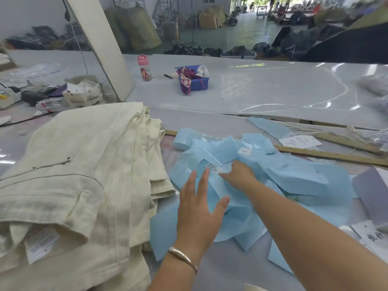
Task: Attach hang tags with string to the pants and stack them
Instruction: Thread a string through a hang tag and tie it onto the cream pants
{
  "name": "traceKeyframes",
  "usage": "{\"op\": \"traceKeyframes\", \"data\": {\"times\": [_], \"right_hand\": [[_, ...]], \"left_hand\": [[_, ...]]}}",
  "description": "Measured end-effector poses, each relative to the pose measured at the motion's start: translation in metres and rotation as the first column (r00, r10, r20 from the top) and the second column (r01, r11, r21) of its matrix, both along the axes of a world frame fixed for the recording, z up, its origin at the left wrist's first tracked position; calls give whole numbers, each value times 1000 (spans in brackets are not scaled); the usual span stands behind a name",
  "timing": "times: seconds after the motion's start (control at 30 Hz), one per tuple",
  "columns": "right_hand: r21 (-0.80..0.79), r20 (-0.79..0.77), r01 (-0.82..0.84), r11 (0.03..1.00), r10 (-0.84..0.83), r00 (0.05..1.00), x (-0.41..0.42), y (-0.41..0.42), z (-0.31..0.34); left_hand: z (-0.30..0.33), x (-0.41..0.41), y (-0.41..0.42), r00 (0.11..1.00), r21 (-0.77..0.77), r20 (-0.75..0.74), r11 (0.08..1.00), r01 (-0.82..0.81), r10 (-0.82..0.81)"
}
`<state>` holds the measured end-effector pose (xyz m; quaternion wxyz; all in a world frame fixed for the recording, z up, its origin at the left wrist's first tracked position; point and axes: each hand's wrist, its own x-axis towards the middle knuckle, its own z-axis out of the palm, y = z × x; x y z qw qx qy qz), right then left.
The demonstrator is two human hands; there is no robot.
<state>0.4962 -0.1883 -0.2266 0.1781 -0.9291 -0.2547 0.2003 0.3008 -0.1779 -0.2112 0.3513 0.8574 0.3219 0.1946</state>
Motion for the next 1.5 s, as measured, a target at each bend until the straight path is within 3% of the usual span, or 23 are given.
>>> {"op": "traceKeyframes", "data": {"times": [0.1,0.23,0.3,0.37,0.5,0.6,0.67,0.77,1.0,1.1,1.17,1.23,1.33,1.5], "right_hand": [[-65,61,-39,997,43,997,-3,7,-7],[-63,-48,-44,997,41,998,-7,13,-12],[99,-181,-1,995,19,983,-5,12,-9],[299,-392,161,941,-33,919,-4,8,0],[519,-701,500,693,10,713,-6,-12,26],[612,-727,554,564,126,675,-11,-35,49],[663,-701,541,517,177,691,-18,-49,64],[712,-668,518,473,231,707,-30,-63,79],[892,-345,280,355,134,929,-56,-77,98],[902,-15,-37,431,117,993,-57,-80,103],[761,319,-327,560,115,941,-57,-83,109],[612,497,-474,633,159,853,-56,-83,115],[510,573,-535,674,197,795,-58,-84,125],[501,557,-544,673,230,798,-61,-87,136]], "left_hand": [[-7,15,9,978,55,-189,994,96,-84],[-17,22,19,931,124,-362,987,103,-52],[-17,22,22,925,160,-379,985,67,-2],[-14,21,25,922,207,-382,978,19,63],[-7,16,37,920,169,-381,985,-33,96],[6,9,49,962,16,-245,993,-120,120],[19,7,51,986,-219,15,963,-159,167],[42,11,45,938,-507,288,862,-21,192],[67,17,34,851,-552,515,800,235,106],[74,19,31,851,-591,513,766,251,117],[78,20,30,850,-600,512,761,249,126],[82,21,30,852,-604,507,759,244,130],[87,21,30,855,-598,507,760,256,112],[91,22,26,845,-595,523,757,271,109]]}}
